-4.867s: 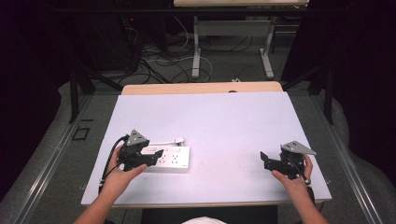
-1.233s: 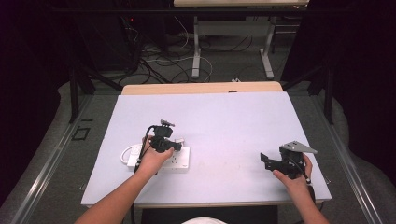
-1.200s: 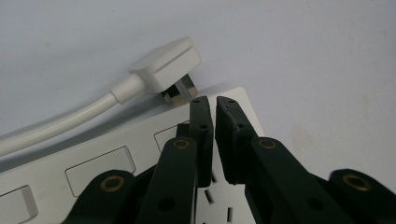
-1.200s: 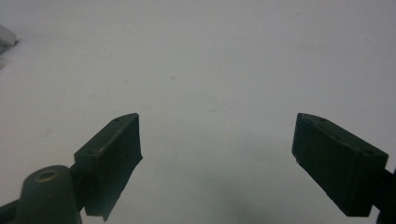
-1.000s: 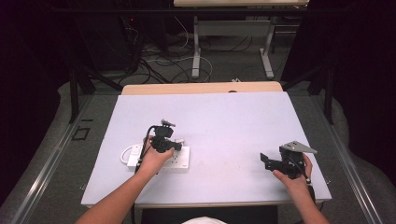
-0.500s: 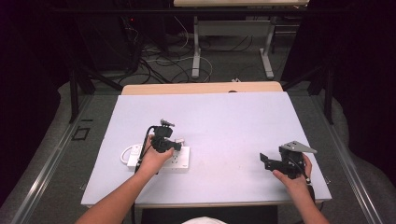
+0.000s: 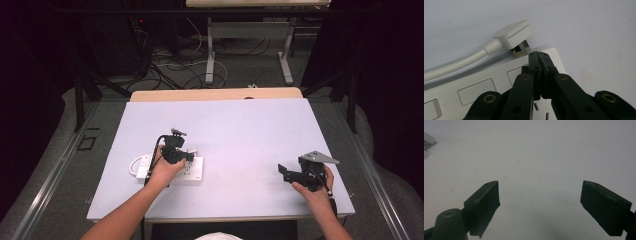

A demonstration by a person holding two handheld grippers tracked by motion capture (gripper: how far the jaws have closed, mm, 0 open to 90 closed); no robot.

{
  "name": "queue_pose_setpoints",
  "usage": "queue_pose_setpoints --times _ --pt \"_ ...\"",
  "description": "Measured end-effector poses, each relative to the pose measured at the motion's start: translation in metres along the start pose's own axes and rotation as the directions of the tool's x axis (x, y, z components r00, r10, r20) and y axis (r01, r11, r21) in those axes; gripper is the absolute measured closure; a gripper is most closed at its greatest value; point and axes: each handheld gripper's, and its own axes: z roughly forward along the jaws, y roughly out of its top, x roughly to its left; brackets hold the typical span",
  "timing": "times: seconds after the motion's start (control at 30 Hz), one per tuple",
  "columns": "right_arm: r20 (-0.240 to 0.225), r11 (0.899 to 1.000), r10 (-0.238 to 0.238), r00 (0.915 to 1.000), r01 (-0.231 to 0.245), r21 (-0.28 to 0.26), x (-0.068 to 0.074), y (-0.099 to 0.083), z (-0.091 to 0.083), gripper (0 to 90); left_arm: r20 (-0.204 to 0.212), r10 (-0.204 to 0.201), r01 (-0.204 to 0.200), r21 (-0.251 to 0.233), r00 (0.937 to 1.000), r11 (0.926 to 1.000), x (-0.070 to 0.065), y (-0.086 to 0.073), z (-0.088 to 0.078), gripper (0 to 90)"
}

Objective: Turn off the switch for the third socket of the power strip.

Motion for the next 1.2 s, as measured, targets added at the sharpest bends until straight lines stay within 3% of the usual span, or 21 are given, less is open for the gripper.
queue_pose_setpoints --times 0.17,0.27,0.37,0.53,0.73,1.2 --pt "0.000 1.000 0.000 1.0000 0.000 0.005 -0.0002 0.0001 -0.0004 15.0 -0.006 0.001 -0.001 -0.006 1.0000 1.0000 -0.0010 -0.0010 0.0017 90.0" --pt "-0.002 1.000 0.001 1.0000 -0.001 0.002 -0.0002 0.0000 0.0001 15.0 0.020 0.010 -0.010 -0.010 0.9997 0.9999 -0.0016 -0.0029 0.0046 90.0" --pt "0.001 1.000 -0.003 1.0000 0.003 0.003 -0.0007 0.0000 -0.0002 15.0 0.000 0.028 -0.028 -0.018 0.9996 0.9995 -0.0050 -0.0034 0.0053 90.0" --pt "-0.007 1.000 0.000 1.0000 0.000 0.008 -0.0014 -0.0001 -0.0005 15.0 0.013 0.023 -0.023 -0.008 0.9997 0.9997 -0.0035 -0.0027 0.0046 90.0" --pt "-0.007 1.000 0.000 1.0000 0.000 0.007 -0.0017 -0.0001 -0.0003 15.0 0.001 0.023 -0.023 -0.022 0.9997 0.9995 -0.0046 -0.0035 0.0050 89.7" --pt "-0.010 1.000 0.000 1.0000 0.000 0.009 -0.0017 -0.0003 -0.0004 15.1 0.010 0.067 -0.067 -0.051 0.9977 0.9965 -0.0074 -0.0064 0.0018 76.9"
